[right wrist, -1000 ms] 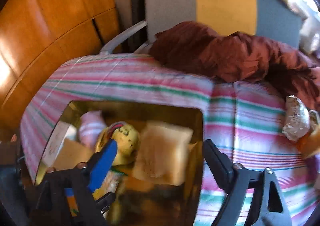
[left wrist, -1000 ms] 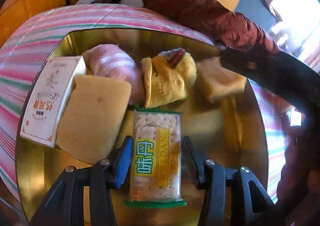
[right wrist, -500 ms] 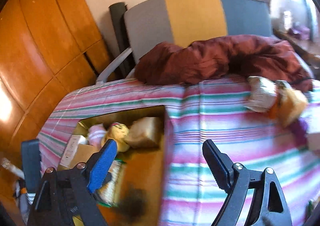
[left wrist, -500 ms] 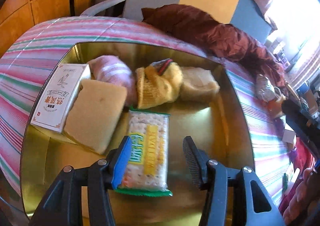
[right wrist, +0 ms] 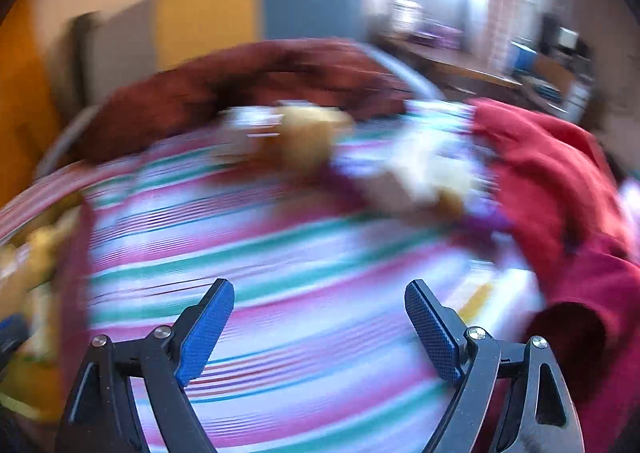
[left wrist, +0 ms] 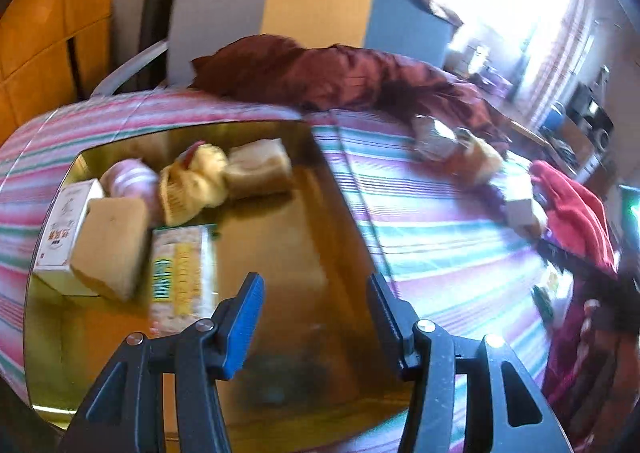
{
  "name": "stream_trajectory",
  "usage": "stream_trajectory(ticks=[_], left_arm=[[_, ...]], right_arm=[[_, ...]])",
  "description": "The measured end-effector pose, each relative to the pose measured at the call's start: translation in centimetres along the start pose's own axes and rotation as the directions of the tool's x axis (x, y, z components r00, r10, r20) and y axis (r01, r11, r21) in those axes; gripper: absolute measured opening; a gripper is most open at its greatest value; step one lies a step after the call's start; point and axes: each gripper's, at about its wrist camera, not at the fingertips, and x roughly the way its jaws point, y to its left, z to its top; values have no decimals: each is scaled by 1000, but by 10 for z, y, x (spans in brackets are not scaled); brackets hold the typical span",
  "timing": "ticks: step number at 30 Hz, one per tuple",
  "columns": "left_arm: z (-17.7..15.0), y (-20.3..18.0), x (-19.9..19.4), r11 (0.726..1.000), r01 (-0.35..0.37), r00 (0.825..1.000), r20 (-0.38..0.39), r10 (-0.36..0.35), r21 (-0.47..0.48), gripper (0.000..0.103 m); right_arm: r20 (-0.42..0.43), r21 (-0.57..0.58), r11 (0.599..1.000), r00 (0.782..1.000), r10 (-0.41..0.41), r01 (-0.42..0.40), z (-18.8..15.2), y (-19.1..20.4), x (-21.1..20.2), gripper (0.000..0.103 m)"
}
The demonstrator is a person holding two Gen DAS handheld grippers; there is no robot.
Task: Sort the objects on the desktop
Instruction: 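Release the cracker packet into the tray with the left gripper while the right gripper drops the sponge there, then move the left gripper to the pile and grasp the white eraser sponge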
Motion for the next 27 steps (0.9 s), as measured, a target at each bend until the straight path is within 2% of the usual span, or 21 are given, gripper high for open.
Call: stream_trajectory(ticks=[2,5,9,10,11,12,13,14,16,19,21,23,25,27], left_arm=[[-3,-8,-2,1000,1,1000,3,-1,25,54],[-5,-16,0,999,4,1000,2,-4,54,54],[-8,-21,-1,998,24,1000,-3,-24,64,54],[-9,-22,-1,997,27,1000,-3,-27,67,54],[-9,-23,-1,997,29,1000,-4,-29,72,54],[-10,-23,-2,997,33,999,-2,-33,76,54],[-10,-23,-2,996,33,999,1,-33,78,54],[-10,-23,-2,997,27,1000,4,-27,78,54],[-10,-22,-3,997,25,1000,12,-26,76,54],[-9,-24,-3,997,21,1000,10,-22,70,54],[-9,-26,-2,997,30,1000,0,-30,74,54],[-9,-28,-3,996,19,1000,-8,-19,92,54],[-9,-29,-5,993,9,1000,-3,-9,114,54],[-10,-29,-8,992,-3,1000,8,2,125,54]], right_arm=[[-63,96,991,995,-84,90,9,-38,19,88],[-171,199,964,974,-146,179,12,-81,43,88],[-279,260,944,952,-128,203,5,-109,68,89],[-303,266,942,946,-118,202,2,-114,75,92],[-322,268,941,940,-116,208,-1,-117,80,101],[-342,284,937,935,-99,203,-4,-120,86,101],[-352,309,932,933,-73,189,-7,-123,90,102],[-328,319,927,941,-87,197,-8,-122,89,102],[-296,282,949,954,-51,138,-6,-109,86,101],[-253,225,974,964,80,-22,-4,-72,79,99],[-231,149,973,951,207,-176,0,-37,73,86],[-224,70,960,933,282,-273,4,-9,66,81],[-203,6,963,943,265,-269,10,6,58,81],[-183,33,970,953,242,-240,16,-3,55,83]])
